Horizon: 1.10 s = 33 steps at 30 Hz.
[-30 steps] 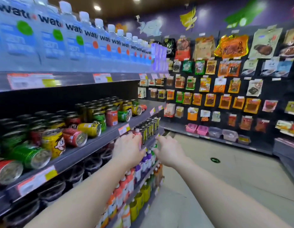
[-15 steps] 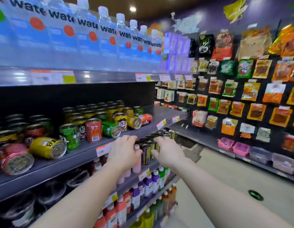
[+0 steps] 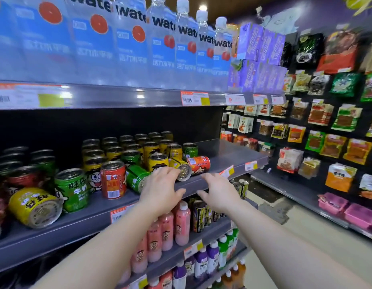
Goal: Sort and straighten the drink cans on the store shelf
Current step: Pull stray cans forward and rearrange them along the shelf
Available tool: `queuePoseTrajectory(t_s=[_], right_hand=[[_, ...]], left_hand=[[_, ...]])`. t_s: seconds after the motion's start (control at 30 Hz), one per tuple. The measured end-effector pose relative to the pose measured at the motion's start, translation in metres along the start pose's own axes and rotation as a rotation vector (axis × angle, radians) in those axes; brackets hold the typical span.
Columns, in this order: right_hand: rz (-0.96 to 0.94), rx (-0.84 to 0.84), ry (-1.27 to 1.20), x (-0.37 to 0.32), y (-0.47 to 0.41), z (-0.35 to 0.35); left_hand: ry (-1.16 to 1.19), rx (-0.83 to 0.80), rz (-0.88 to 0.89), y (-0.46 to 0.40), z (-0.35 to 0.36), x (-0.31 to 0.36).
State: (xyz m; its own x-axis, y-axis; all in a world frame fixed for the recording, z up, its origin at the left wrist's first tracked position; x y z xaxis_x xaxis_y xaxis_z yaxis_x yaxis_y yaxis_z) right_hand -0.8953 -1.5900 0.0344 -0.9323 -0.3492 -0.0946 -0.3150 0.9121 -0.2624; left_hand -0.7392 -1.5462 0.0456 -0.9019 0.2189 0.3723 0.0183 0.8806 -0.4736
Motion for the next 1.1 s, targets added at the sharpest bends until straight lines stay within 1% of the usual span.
queuePoseTrajectory(t_s=[0.13,0.27,0.37,0.47,0.57,0.63,0.7,0.77,0.83,0.93,1.03,1.1], right_hand=[[-0.011,0.072,0.003,0.019,-0.036,-0.008],[-0.045,0.067,-0.025,0.035,-0.07,-0.005],[-0.064,0.059,-0.058,0.049,-0.099,0.001],[-0.061,-0.023,-0.088,0.064,-0.127,0.011],[-0.115,-0.145,-0.127,0.072,-0.151,0.025],[-0.165,-0.272,-0.24,0.074,-0.161,0.036],[-0.219,-0.397,-0.411,0.075,-0.169,0.045],[-0.254,-0.454,-0.516,0.078,-0.176,0.052],[-0.278,-0.472,-0.573,0.082,-0.18,0.057],[-0.287,-0.443,-0.685,0.086,-0.18,0.055],[-0.242,-0.255,-0.881,0.089,-0.18,0.041],[-0.228,-0.138,-0.923,0.086,-0.179,0.035]], left_hand=[[-0.016,0.02,0.055,-0.028,0.01,0.002],[-0.019,0.004,-0.006,-0.04,0.022,-0.004],[0.009,0.062,-0.068,-0.042,0.031,-0.008],[0.006,0.138,-0.157,-0.043,0.039,-0.009],[-0.026,0.202,-0.22,-0.047,0.043,-0.007],[-0.043,0.231,-0.252,-0.048,0.044,-0.007],[-0.045,0.265,-0.288,-0.048,0.047,-0.006],[-0.039,0.303,-0.329,-0.047,0.051,-0.005],[-0.034,0.338,-0.371,-0.045,0.055,-0.005],[-0.023,0.397,-0.414,-0.044,0.06,-0.002],[-0.026,0.455,-0.462,-0.045,0.063,0.0],[-0.047,0.491,-0.487,-0.045,0.065,0.002]])
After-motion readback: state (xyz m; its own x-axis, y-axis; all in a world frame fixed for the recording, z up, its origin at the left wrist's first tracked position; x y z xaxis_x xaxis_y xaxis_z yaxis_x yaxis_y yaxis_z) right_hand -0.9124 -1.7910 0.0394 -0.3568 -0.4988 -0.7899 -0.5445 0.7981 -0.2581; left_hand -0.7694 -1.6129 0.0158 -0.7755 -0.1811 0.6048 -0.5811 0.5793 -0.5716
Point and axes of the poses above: each hand's wrist, its own y-axis away from the middle knuckle, its own z-axis out of the palm, x = y × z, the point moved 6 cm from there along -y, towards the middle knuckle, and after that the axes turned 9 degrees about y, right-handed, at the moved point
